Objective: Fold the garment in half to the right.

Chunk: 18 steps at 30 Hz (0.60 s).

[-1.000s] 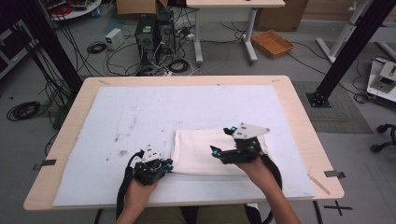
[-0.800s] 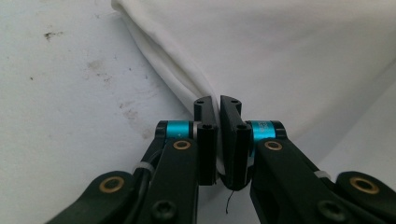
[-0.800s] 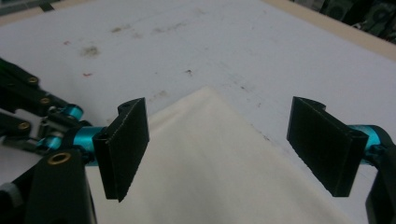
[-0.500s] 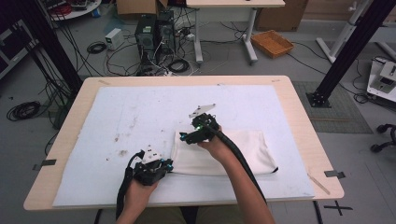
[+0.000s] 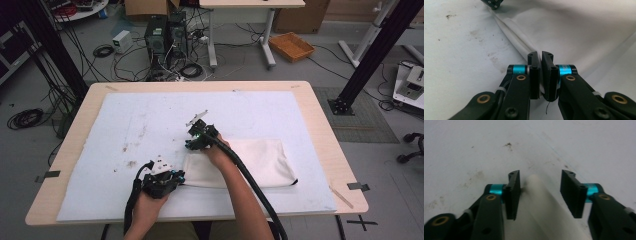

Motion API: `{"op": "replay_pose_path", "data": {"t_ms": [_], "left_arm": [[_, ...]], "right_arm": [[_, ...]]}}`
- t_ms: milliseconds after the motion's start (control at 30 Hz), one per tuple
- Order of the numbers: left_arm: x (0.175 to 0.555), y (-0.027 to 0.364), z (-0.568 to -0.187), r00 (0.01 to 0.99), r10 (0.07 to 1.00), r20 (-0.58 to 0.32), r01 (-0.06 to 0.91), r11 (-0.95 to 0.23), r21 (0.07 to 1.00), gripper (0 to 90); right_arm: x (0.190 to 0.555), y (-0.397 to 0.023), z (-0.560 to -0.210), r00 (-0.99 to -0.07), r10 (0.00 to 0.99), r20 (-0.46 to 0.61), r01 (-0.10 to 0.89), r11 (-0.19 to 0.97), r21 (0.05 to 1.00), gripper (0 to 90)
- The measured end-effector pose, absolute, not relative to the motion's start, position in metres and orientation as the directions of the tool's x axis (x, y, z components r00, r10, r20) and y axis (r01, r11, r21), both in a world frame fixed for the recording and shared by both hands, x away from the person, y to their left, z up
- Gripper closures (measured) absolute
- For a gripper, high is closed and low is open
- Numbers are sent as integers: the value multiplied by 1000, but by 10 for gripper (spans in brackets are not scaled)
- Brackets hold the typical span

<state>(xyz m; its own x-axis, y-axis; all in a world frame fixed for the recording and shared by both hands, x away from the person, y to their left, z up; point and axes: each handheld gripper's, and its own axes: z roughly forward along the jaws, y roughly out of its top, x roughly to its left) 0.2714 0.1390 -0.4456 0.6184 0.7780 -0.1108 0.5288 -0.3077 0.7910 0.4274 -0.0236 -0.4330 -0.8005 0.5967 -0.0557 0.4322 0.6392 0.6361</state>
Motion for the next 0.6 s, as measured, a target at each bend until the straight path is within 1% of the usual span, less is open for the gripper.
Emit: {"op": "replay_pose_path", "data": {"t_ms": [100, 133, 200, 300, 433, 500, 600], "left_arm": [[272, 139, -446, 619, 778, -110, 533, -312, 786, 851], [272, 140, -445, 617, 778, -116, 537, -309, 785, 852], [272, 140, -446, 617, 778, -119, 540, -308, 784, 853], [273, 141, -445, 620, 775, -126, 542, -306, 783, 854], [273, 144, -443, 615, 776, -143, 542, -284, 791, 855], [271, 149, -437, 621, 766, -166, 529, -255, 809, 855], [268, 152, -428, 641, 742, -197, 497, -205, 843, 855]], "right_arm": [[425, -20, -435, -829, 556, -61, 397, 663, 635, 779], [423, -17, -436, -844, 528, -89, 360, 683, 635, 840], [422, -17, -436, -846, 525, -96, 356, 689, 631, 849], [424, -20, -435, -857, 510, -79, 354, 692, 630, 868], [423, -21, -432, -857, 510, -75, 349, 681, 644, 874], [420, -23, -423, -860, 507, -66, 326, 643, 693, 874], [417, -29, -411, -862, 503, -65, 304, 615, 727, 874]]}}
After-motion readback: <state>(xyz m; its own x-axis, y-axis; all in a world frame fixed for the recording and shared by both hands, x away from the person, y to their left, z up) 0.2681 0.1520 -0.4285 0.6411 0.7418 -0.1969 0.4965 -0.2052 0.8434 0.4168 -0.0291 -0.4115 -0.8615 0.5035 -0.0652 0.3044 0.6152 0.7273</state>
